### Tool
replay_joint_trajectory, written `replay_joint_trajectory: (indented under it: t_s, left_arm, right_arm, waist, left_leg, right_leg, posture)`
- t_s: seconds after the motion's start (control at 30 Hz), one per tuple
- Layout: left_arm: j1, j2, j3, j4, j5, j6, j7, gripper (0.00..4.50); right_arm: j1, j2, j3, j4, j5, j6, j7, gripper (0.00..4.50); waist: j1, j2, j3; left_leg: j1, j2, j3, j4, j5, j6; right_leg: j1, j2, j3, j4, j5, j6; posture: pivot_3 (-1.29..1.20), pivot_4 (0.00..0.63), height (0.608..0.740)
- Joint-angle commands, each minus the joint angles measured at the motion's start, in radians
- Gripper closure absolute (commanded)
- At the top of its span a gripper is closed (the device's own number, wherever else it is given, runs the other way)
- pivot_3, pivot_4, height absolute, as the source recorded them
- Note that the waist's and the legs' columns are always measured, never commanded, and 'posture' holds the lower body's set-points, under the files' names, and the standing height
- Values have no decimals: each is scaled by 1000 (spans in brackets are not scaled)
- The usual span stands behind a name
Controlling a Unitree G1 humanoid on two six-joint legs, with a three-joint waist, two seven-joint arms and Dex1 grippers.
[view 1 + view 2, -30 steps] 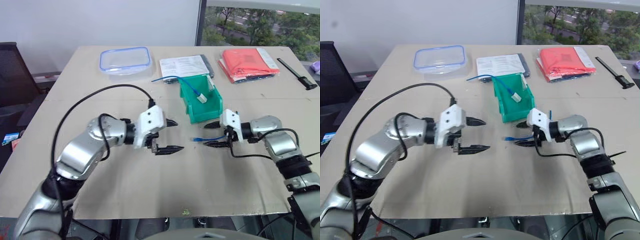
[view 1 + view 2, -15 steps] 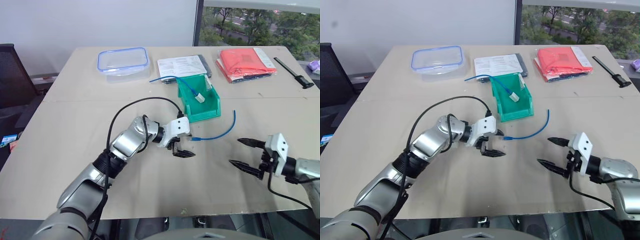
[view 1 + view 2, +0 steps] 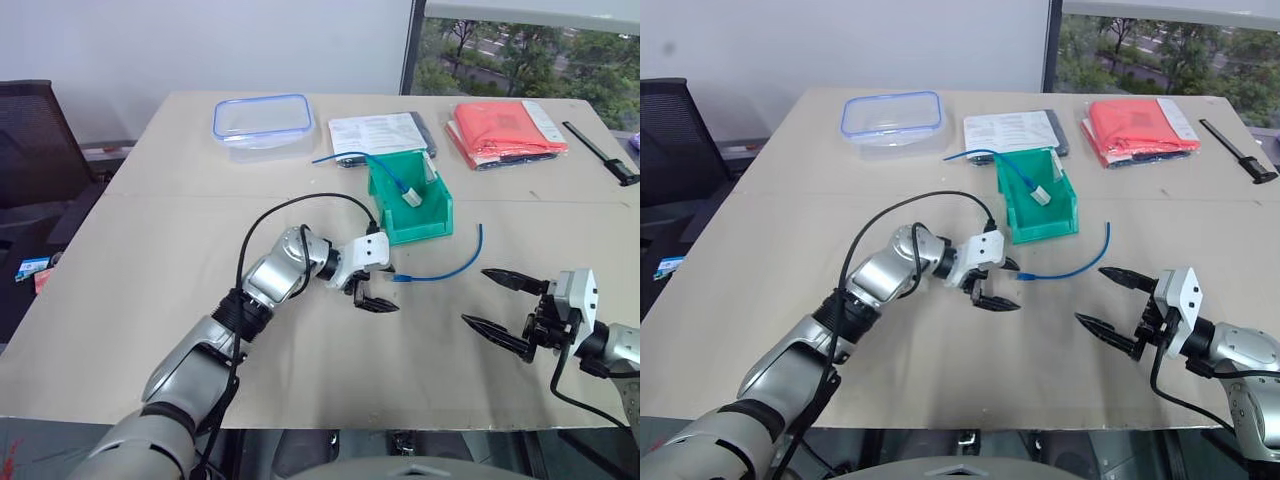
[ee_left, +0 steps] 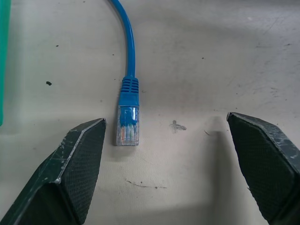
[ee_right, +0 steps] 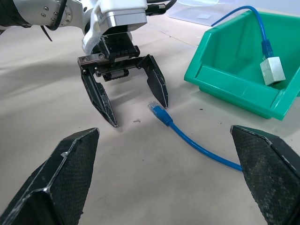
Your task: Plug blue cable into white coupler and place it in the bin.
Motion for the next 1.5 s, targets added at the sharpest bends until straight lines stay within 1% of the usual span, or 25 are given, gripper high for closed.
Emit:
replay_joint_trajectory:
  t_s: [0.03,0.1,0.13,0.17,0.23,0.27,0.37,0.43,0.5,0.63,0.73,0.93,1.07,1.1,1.13,1.2,1.27,1.3,1.33,1.37,1.4,1.5]
  left_arm:
    - [-2,0,-11,55,49,-1,-2,1498]
    - [-2,-2,-5,62,53,-6,-7,2449]
    - [-1,-3,-4,64,54,-8,-12,3024]
    - [0,-3,-2,66,56,-9,-15,3375]
    - [3,-5,2,65,55,-14,-24,4314]
    - [5,-8,8,61,49,-16,-29,4460]
    - [9,-29,42,32,7,23,-38,4460]
    - [9,-57,87,-9,-59,108,-45,4460]
    - [8,-86,143,-78,-157,243,-57,4460]
    - [-3,-114,241,-200,-353,518,-73,4460]
    - [-26,-130,314,-237,-464,657,-48,4460]
    - [-55,-157,404,-230,-568,763,16,4460]
    - [-53,-155,411,-240,-593,782,34,4460]
    - [-51,-153,409,-239,-594,780,39,4500]
    - [-47,-150,404,-239,-594,777,41,4500]
    - [-40,-143,395,-240,-594,770,41,4500]
    - [-37,-142,391,-242,-598,768,45,4500]
    - [-38,-141,391,-241,-601,766,46,4500]
    - [-39,-142,394,-238,-605,764,49,4500]
    - [-41,-143,397,-236,-609,760,52,4500]
    - [-42,-145,397,-234,-611,754,55,4500]
    - [-42,-155,395,-212,-575,646,55,4500]
  right_arm:
    - [7,-13,-22,-25,9,-23,-5,0]
    - [8,-14,-21,-25,6,-24,-8,0]
    - [9,-14,-20,-26,6,-22,-12,0]
    - [10,-14,-19,-27,5,-20,-14,0]
    - [21,-18,-9,-38,-3,11,-37,0]
    - [31,-21,-2,-56,17,54,-50,0]
    - [76,-19,18,-135,122,202,-92,0]
    - [97,4,19,-184,223,292,-139,0]
    - [97,26,24,-215,282,341,-183,0]
    - [28,87,24,-237,396,402,-285,0]
    - [-61,124,27,-241,503,448,-359,0]
    - [-164,150,7,-217,664,491,-441,0]
    - [-192,141,1,-213,725,502,-468,0]
    - [-193,139,0,-212,731,504,-473,527]
    - [-192,136,0,-211,737,505,-475,816]
    - [-187,128,4,-213,745,510,-474,1903]
    - [-181,121,7,-215,754,516,-471,2856]
    - [-179,119,6,-216,760,518,-473,3414]
    - [-177,118,5,-217,764,519,-474,3788]
    - [-176,116,4,-217,769,521,-474,4320]
    - [-175,113,3,-216,772,522,-472,4421]
    - [-178,108,1,-214,780,522,-471,4421]
  waist:
    - [-2,0,0]
    - [-4,0,0]
    - [-6,0,0]
    - [-8,0,0]
    - [-8,0,0]
    - [-8,0,0]
    - [-6,0,0]
    - [-5,0,0]
    - [-5,0,0]
    - [-11,-2,1]
    - [-25,-2,1]
    - [-24,-2,1]
    - [-25,-2,1]
    - [-25,-2,1]
    - [-25,-2,1]
    - [-25,-2,1]
    - [-25,-2,1]
    - [-25,-2,1]
    - [-25,-2,1]
    - [-25,-2,1]
    - [-25,-2,1]
    - [-25,-2,1]
  left_leg:
    - [0,0,0,0,0,0]
    - [0,0,0,0,0,0]
    - [0,1,0,-1,0,0]
    - [0,1,0,-1,0,0]
    - [0,1,-2,-2,0,0]
    - [0,2,-2,-2,0,0]
    - [-1,2,-4,-3,0,0]
    - [-1,3,-4,-3,0,0]
    - [-1,3,-5,-3,0,0]
    - [-3,3,-4,-1,0,0]
    - [-1,2,-4,-1,0,0]
    - [-1,2,-6,-2,0,0]
    - [-2,2,-7,-3,0,0]
    - [-2,1,-7,-3,0,0]
    - [-2,1,-6,-3,0,0]
    - [-2,1,-6,-3,0,0]
    - [-2,1,-6,-3,0,0]
    - [-2,0,-6,-3,0,0]
    - [-2,0,-6,-3,0,0]
    - [-2,0,-6,-3,0,0]
    - [-2,1,-6,-3,0,0]
    - [-2,1,-6,-3,0,0]
  right_leg:
    - [0,0,0,0,0,0]
    - [0,0,1,0,0,0]
    - [0,1,1,0,0,0]
    - [0,1,1,0,0,0]
    - [0,2,1,0,1,2]
    - [0,3,1,0,1,3]
    - [0,3,0,0,1,2]
    - [0,3,0,0,2,1]
    - [0,3,0,0,2,1]
    - [-1,2,0,-1,0,0]
    - [0,2,1,0,0,0]
    - [0,4,0,0,2,3]
    - [0,4,0,0,2,2]
    - [0,4,0,-1,2,2]
    - [0,4,0,-1,2,2]
    - [0,3,0,-1,2,2]
    - [0,3,1,-1,2,2]
    - [0,3,1,-1,2,3]
    - [0,3,1,-1,2,3]
    - [0,3,1,-1,2,3]
    - [0,3,1,-1,2,3]
    - [0,3,1,-1,2,2]
  posture:
    - [0,150,736]
    - [0,150,736]
    - [0,150,736]
    - [0,150,736]
    - [0,150,736]
    - [0,150,736]
    - [0,150,736]
    - [0,150,736]
    - [0,150,736]
    - [0,150,736]
    - [0,150,736]
    - [0,150,736]
    - [0,150,736]
    - [0,150,736]
    - [0,150,736]
    - [0,150,736]
    - [0,150,736]
    - [0,150,736]
    - [0,150,736]
    - [0,150,736]
    - [0,150,736]
    - [0,150,736]
